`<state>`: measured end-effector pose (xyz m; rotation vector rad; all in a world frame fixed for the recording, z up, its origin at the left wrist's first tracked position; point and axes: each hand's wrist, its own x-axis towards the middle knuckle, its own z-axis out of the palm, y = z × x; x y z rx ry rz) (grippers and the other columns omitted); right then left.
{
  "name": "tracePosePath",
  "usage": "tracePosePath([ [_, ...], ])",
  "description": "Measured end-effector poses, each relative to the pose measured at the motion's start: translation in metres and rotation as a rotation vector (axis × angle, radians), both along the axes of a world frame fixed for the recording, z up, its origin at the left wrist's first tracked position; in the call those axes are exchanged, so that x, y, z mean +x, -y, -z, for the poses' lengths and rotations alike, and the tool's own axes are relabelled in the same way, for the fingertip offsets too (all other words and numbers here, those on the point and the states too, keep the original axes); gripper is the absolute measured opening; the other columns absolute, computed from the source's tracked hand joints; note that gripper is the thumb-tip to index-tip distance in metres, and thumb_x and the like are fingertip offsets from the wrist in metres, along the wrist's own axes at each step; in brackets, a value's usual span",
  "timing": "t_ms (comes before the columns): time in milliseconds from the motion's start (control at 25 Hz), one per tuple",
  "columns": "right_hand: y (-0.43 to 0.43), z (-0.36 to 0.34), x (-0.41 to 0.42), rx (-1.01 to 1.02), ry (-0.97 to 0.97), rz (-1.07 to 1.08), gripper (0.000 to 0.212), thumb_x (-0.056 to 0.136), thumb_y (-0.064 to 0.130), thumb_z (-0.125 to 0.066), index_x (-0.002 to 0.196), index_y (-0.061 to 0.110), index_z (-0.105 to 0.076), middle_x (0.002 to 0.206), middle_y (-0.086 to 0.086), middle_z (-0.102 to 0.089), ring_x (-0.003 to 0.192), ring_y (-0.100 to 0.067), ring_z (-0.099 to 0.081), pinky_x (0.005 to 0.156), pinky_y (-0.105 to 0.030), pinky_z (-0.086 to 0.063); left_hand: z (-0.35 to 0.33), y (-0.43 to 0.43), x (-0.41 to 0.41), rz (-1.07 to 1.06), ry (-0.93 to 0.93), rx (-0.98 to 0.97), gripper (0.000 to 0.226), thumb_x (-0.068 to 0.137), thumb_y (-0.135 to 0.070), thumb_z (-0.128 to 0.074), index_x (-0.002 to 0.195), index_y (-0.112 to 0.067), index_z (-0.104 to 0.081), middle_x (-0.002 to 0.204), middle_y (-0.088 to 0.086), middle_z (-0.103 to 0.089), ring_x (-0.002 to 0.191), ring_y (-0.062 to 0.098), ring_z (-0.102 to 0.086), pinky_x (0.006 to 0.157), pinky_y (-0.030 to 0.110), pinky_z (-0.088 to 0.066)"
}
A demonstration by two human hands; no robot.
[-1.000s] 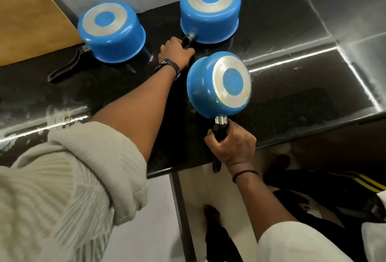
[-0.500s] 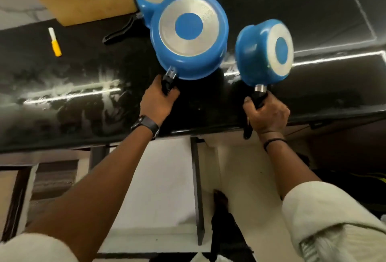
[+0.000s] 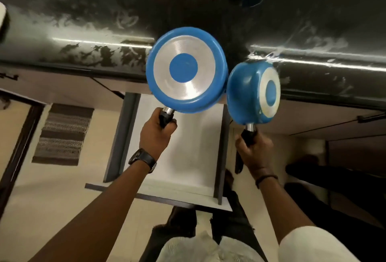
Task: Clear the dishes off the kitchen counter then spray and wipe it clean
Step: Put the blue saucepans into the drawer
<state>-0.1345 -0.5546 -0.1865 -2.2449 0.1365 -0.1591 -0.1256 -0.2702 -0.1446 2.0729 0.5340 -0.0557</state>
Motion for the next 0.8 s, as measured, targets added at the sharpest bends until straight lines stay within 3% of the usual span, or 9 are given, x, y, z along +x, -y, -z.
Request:
tracePosePath([
  [80, -0.03, 0.005, -0.025, -0.025, -0.025, -0.055, 0.046, 0.079, 0.05, -0.057, 0.068, 0.005, -0.06, 0.051, -0.001, -0.053, 0.043, -0.028, -0.053, 0.05, -0.028, -0.037, 0.004, -0.029, -0.031, -0.041, -0.018, -0.005, 0.021, 0.077, -0.044, -0.058, 0.087, -0.027, -0.051, 0.073, -0.004, -0.06, 0.069, 0.025, -0.055, 0.071, 0.052, -0.051],
  [160, -0.054, 0.011, -0.043, -0.024, -0.085, -0.093, 0.045, 0.079, 0.051, -0.056, 0.072, 0.007, -0.061, 0.052, 0.015, -0.045, 0.04, -0.01, -0.043, 0.05, -0.018, -0.029, 0.008, -0.055, -0.058, -0.094, -0.053, -0.016, 0.026, 0.077, -0.043, -0.059, 0.094, -0.024, -0.055, 0.08, 0.002, -0.064, 0.076, 0.027, -0.06, 0.074, 0.05, -0.053],
  [240, -0.068, 0.017, -0.053, -0.016, -0.143, -0.121, 0.043, 0.079, 0.052, -0.055, 0.074, 0.01, -0.06, 0.054, 0.02, -0.04, 0.046, 0.001, -0.038, 0.049, -0.017, -0.027, 0.015, -0.076, -0.079, -0.121, -0.099, -0.005, 0.026, 0.078, -0.041, -0.059, 0.095, -0.021, -0.056, 0.079, 0.006, -0.064, 0.075, 0.028, -0.06, 0.071, 0.047, -0.052],
  [400, -0.088, 0.039, -0.063, -0.098, -0.219, -0.163, 0.041, 0.079, 0.057, -0.051, 0.075, 0.017, -0.059, 0.057, 0.013, -0.046, 0.049, -0.016, -0.046, 0.051, -0.022, -0.031, 0.039, -0.111, -0.115, -0.175, -0.177, -0.01, 0.027, 0.076, -0.045, -0.059, 0.086, -0.02, -0.051, 0.071, 0.009, -0.058, 0.067, 0.029, -0.054, 0.067, 0.047, -0.05],
  [520, -0.092, 0.063, -0.067, -0.203, -0.337, -0.118, 0.051, 0.082, 0.059, -0.049, 0.082, 0.011, -0.063, 0.063, -0.002, -0.057, 0.059, -0.03, -0.058, 0.056, -0.033, -0.043, 0.06, -0.12, -0.127, -0.156, -0.237, 0.037, 0.02, 0.081, -0.041, -0.06, 0.084, -0.023, -0.05, 0.069, 0.004, -0.058, 0.065, 0.024, -0.055, 0.063, 0.041, -0.046],
  [680, -0.104, 0.105, -0.072, -0.234, -0.622, -0.12, 0.026, 0.095, 0.043, -0.055, 0.096, 0.017, -0.054, 0.079, -0.007, -0.063, 0.075, -0.033, -0.062, 0.067, -0.039, -0.051, 0.111, -0.127, -0.128, -0.067, -0.349, 0.111, 0.018, 0.084, -0.045, -0.058, 0.094, -0.032, -0.048, 0.077, -0.006, -0.062, 0.074, 0.022, -0.06, 0.067, 0.039, -0.05],
  [800, -0.109, 0.149, -0.072, -0.224, -0.749, -0.09, 0.031, 0.098, 0.046, -0.052, 0.104, 0.016, -0.053, 0.087, -0.01, -0.066, 0.08, -0.034, -0.064, 0.072, -0.04, -0.052, 0.161, -0.119, -0.122, -0.018, -0.429, 0.143, 0.017, 0.087, -0.043, -0.058, 0.097, -0.034, -0.048, 0.08, -0.008, -0.061, 0.077, 0.022, -0.059, 0.068, 0.036, -0.045],
])
